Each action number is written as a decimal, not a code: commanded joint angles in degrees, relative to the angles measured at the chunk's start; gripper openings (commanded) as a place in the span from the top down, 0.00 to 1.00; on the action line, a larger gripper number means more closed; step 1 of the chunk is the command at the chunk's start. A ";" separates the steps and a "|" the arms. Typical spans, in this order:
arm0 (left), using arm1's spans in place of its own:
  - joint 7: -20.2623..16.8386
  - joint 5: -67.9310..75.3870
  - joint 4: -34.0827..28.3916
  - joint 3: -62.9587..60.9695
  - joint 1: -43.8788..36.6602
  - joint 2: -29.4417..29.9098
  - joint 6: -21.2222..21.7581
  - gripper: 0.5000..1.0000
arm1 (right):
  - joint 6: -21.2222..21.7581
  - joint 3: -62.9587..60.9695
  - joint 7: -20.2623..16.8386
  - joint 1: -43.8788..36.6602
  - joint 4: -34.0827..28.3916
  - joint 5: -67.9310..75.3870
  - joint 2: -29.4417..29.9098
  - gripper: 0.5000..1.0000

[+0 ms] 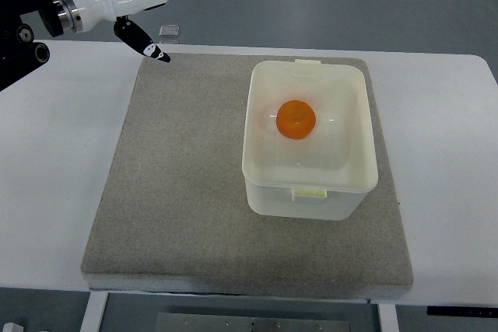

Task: Put orange in box with left hand

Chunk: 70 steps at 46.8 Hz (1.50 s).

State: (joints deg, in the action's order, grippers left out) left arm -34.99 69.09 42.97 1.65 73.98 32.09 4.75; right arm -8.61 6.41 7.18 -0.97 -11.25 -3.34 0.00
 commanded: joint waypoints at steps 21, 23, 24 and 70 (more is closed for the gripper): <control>-0.01 -27.50 -13.69 1.25 -5.24 -6.86 -3.77 0.03 | 0.00 0.00 0.02 0.00 0.00 0.00 0.00 0.14; -0.01 -31.72 -15.27 1.51 -5.68 -7.48 -5.88 0.03 | 0.00 0.00 -0.06 0.00 0.00 0.00 0.00 0.14; -0.01 -34.00 -16.06 1.60 -6.03 -7.83 -6.93 0.03 | 0.00 0.00 0.02 0.00 0.00 0.00 0.00 0.14; -0.01 -64.96 -31.98 22.78 -13.42 -18.56 -22.85 0.05 | 0.00 0.00 0.02 0.00 0.00 0.00 0.00 0.14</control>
State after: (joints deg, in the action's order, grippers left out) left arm -35.01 4.15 11.21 24.26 60.59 13.91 -17.58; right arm -8.61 6.42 7.16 -0.96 -11.25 -3.34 0.00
